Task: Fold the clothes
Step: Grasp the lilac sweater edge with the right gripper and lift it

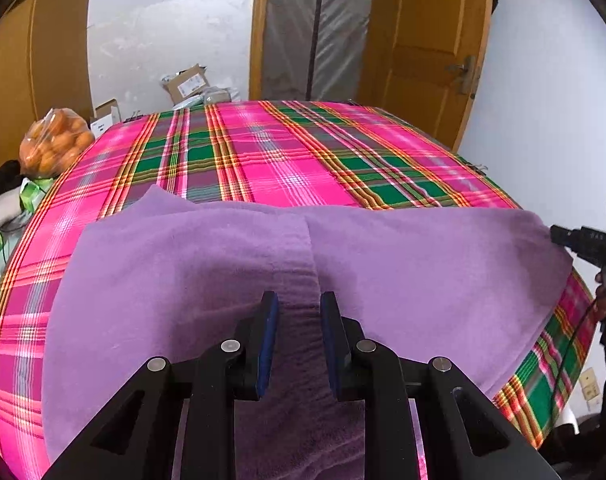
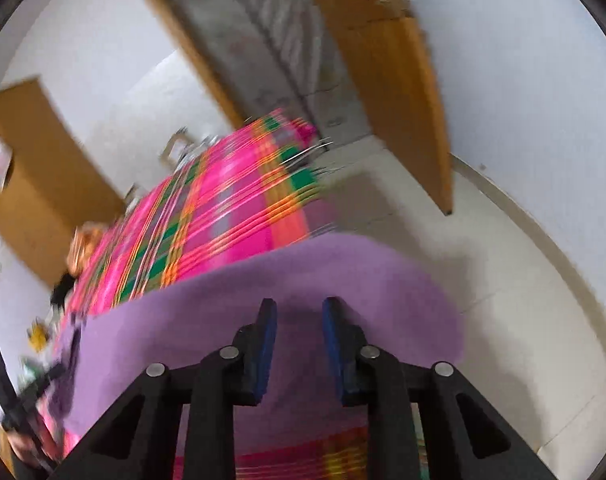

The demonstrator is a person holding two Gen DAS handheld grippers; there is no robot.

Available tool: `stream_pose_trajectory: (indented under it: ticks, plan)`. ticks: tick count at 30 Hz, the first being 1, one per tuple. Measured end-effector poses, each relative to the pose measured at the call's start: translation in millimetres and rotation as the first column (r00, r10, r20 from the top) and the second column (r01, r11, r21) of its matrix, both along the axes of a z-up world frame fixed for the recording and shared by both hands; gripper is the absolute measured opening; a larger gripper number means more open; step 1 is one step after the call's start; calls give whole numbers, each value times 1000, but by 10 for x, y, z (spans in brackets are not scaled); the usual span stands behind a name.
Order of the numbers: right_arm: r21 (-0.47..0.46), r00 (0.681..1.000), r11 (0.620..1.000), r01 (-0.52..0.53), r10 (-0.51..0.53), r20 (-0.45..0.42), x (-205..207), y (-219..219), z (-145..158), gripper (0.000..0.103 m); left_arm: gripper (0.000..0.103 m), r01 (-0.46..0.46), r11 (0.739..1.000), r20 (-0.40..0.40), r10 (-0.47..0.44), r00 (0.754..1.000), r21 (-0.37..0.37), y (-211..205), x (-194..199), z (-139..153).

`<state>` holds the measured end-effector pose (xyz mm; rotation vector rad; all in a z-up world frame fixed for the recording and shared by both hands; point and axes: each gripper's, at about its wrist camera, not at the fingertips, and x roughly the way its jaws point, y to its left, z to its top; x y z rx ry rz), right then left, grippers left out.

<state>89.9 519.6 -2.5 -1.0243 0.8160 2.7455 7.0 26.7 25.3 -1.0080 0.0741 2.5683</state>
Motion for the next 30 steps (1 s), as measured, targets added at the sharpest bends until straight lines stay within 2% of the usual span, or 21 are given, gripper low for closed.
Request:
stream_pose_trajectory:
  ticks: [2, 4, 6, 9, 12, 15, 18, 25, 27, 30]
  plan:
    - [7, 997, 997, 81, -81, 8, 99, 143, -6, 29, 23, 5, 1000, -10, -5, 1000, -3, -4, 6, -15]
    - [-30, 988, 987, 156, -156, 8, 228, 330, -47, 31, 23, 6, 1000, -13, -6, 1000, 0, -4, 5, -27]
    - [-153, 978, 967, 204, -207, -2, 386, 527, -141, 33, 23, 5, 1000, -10, -5, 1000, 10, -12, 0, -31]
    - [-353, 968, 907, 229, -252, -18, 590, 749, -313, 43, 23, 6, 1000, -3, -6, 1000, 31, -37, -11, -33]
    - [-498, 968, 842, 210, -249, -13, 721, 847, -490, 46, 23, 6, 999, -2, -5, 1000, 35, -38, -8, -34]
    - [-593, 975, 785, 176, -221, -3, 784, 862, -637, 48, 23, 4, 1000, -4, -4, 1000, 30, -28, -6, -33]
    - [-658, 981, 737, 154, -196, 10, 793, 834, -761, 50, 23, 3, 1000, -5, -3, 1000, 27, -22, -3, -34]
    - [-805, 987, 580, 124, -159, 37, 586, 750, -1053, 51, 23, 0, 999, -3, 1, 1000, 33, -20, -5, -37]
    - [-824, 986, 553, 124, -164, 38, 533, 739, -1068, 51, 23, -1, 999, -1, 1, 1000, 36, -20, -8, -39]
    - [-837, 986, 536, 114, -164, 29, 455, 703, -1060, 51, 23, -1, 999, 1, 1, 1000, 43, -31, -9, -37]
